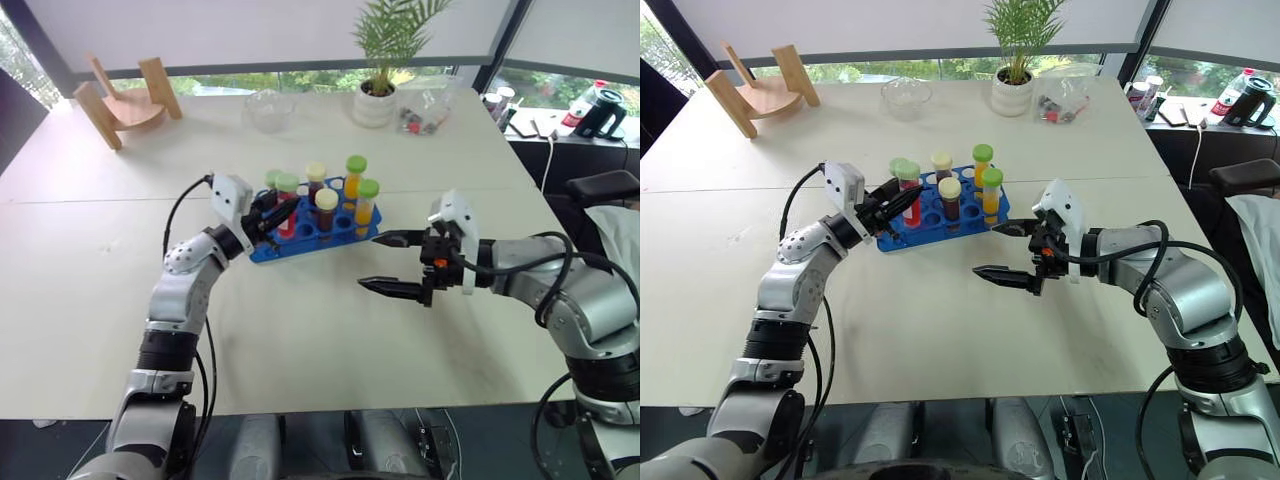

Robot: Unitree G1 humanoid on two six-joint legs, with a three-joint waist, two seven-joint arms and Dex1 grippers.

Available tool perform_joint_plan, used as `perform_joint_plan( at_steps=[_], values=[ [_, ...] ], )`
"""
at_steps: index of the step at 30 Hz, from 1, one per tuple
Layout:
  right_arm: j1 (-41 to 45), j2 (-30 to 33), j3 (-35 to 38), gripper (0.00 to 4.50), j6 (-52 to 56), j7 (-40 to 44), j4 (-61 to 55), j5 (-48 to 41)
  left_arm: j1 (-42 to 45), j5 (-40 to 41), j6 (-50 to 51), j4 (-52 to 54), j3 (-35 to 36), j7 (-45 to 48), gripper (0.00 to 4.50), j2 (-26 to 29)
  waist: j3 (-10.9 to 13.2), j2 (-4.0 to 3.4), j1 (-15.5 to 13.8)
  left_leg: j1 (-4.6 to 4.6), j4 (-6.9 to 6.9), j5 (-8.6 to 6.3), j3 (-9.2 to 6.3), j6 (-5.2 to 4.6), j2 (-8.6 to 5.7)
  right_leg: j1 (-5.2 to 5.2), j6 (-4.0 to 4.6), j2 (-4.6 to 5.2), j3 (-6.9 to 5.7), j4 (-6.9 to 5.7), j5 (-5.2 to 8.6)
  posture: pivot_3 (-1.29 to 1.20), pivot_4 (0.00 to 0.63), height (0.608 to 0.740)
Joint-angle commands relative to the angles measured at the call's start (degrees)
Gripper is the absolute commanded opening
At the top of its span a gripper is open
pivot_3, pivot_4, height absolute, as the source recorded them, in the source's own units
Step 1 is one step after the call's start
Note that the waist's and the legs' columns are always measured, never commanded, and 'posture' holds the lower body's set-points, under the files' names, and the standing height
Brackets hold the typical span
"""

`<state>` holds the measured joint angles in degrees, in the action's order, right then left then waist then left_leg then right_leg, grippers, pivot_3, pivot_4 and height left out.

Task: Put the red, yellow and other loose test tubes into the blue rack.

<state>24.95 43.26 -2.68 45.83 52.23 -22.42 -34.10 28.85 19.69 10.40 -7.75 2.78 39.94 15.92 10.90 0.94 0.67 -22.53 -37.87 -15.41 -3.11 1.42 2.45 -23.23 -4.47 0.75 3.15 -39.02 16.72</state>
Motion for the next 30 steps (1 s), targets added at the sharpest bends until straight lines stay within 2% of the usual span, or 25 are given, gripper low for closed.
perform_joint_plan(
  at_steps=[1, 3, 4, 7, 8, 9, 12, 16, 19, 22, 25, 30],
  values=[
    [1.37, -0.4, 1.2, 4.5, -0.26, -0.16, -1.53, -1.06, -0.73, 0.38, -0.18, 1.29, -0.42, 0.61, 0.83, 0.03, 0.0, 0.0, 0.0, 0.0, 0.0, 0.0, 0.0, 0.0, 0.0, 0.0, 0.0, 0.0, 0.0, 0.0, 0.0, 0.0, 0.15, 0.74],
    [1.45, -0.46, 1.13, 4.5, -0.28, -0.19, -1.39, -1.09, -1.33, 1.78, 0.5, 2.45, 0.14, 1.53, 1.86, 0.31, 0.0, 0.0, 0.03, 0.0, 0.0, 0.0, -0.01, 0.0, 0.0, 0.0, 0.0, 0.0, 0.0, 0.0, 0.0, 0.0, 0.15, 0.74],
    [1.47, -0.49, 1.11, 4.5, -0.34, -0.16, -1.27, -1.08, -1.57, 2.33, 0.84, 3.01, 0.46, 1.78, 2.22, 0.48, 0.0, 0.0, 0.05, 0.0, 0.01, 0.0, 0.0, 0.0, 0.0, 0.0, 0.0, 0.0, 0.0, 0.0, 0.0, 0.0, 0.15, 0.74],
    [1.28, -0.38, 1.11, 4.5, -0.54, 0.1, -0.92, -0.98, -2.27, 1.56, 2.05, 5.07, 1.18, 0.25, 3.83, 1.76, 0.02, 0.0, 0.06, 0.0, 0.06, 0.0, -0.02, 0.0, 0.01, -0.02, 0.0, -0.01, 0.0, 0.02, 0.01, 0.0, 0.15, 0.74],
    [1.12, -0.28, 1.1, 4.5, -0.6, 0.18, -0.85, -0.9, -2.58, 1.57, 3.24, 6.43, 1.29, -0.02, 4.24, 2.53, 0.02, 0.0, 0.07, 0.0, 0.08, 0.0, -0.03, 0.0, 0.01, -0.02, 0.01, -0.02, -0.01, 0.02, 0.01, 0.0, 0.15, 0.74],
    [0.83, -0.02, 1.09, 4.5, -0.6, 0.26, -0.87, -0.74, -3.08, 1.88, 4.92, 8.71, 1.43, 0.08, 4.44, 3.88, 0.03, 0.0, 0.08, 0.0, 0.09, 0.0, -0.05, 0.0, 0.01, -0.03, 0.01, -0.03, -0.01, 0.02, 0.01, 0.0, 0.15, 0.74],
    [-0.47, 1.26, 1.82, 4.5, -0.05, 0.79, -1.59, -1.07, -4.83, 4.77, 11.97, 16.11, 2.64, 1.59, 4.44, 9.58, 0.03, -0.01, 0.15, 0.01, 0.19, 0.0, -0.04, 0.0, 0.01, -0.04, 0.01, -0.02, -0.01, 0.07, 0.01, 0.0, 0.15, 0.74],
    [-5.21, 6.03, 4.01, 4.5, 1.53, 3.95, -3.38, -2.83, -10.77, 10.57, 22.01, 24.7, 6.32, 8.17, 4.44, 22.38, 0.05, -0.05, 0.28, 0.1, 0.63, 0.02, -0.02, 0.04, 0.04, -0.08, 0.06, -0.02, 0.0, 0.29, 0.04, 0.0, 0.15, 0.74],
    [-10.88, 10.44, 3.03, 4.5, -0.43, 7.59, -2.64, -0.89, -19.85, 11.6, 25.0, 27.06, 8.69, 15.83, 4.44, 32.89, 0.06, -0.08, 0.27, 0.12, 0.8, 0.02, -0.02, 0.04, 0.09, -0.08, 0.14, -0.04, -0.03, 0.46, 0.08, 0.0, 0.15, 0.74],
    [-13.53, 11.92, 0.51, 4.5, -4.32, 8.03, 0.71, 3.74, -28.53, 10.11, 23.56, 26.18, 10.04, 21.78, 4.44, 39.94, 0.1, -0.12, 0.34, 0.12, 0.91, -0.01, 0.06, -0.01, 0.13, -0.06, 0.16, -0.02, -0.02, 0.7, 0.09, 0.0, 0.15, 0.74],
    [-12.09, 9.96, -1.63, 4.5, -7.59, 6.7, 4.29, 7.39, -30.55, 10.35, 23.29, 23.75, 11.08, 22.01, 4.44, 40.73, 0.14, -0.17, 0.19, 0.11, 0.88, -0.01, 0.13, 0.0, 0.15, -0.06, 0.29, -0.02, -0.01, 0.79, 0.16, 0.0, 0.15, 0.74],
    [-10.41, 7.58, -1.57, 4.5, -7.61, 6.52, 4.62, 7.14, -29.13, 10.38, 23.41, 22.45, 10.68, 20.01, 4.44, 38.8, 0.15, -0.15, 0.02, 0.1, 0.79, 0.02, 0.14, 0.04, 0.15, 0.01, 0.38, 0.0, 0.0, 0.81, 0.19, 0.0, 0.15, 0.74]
  ],
)
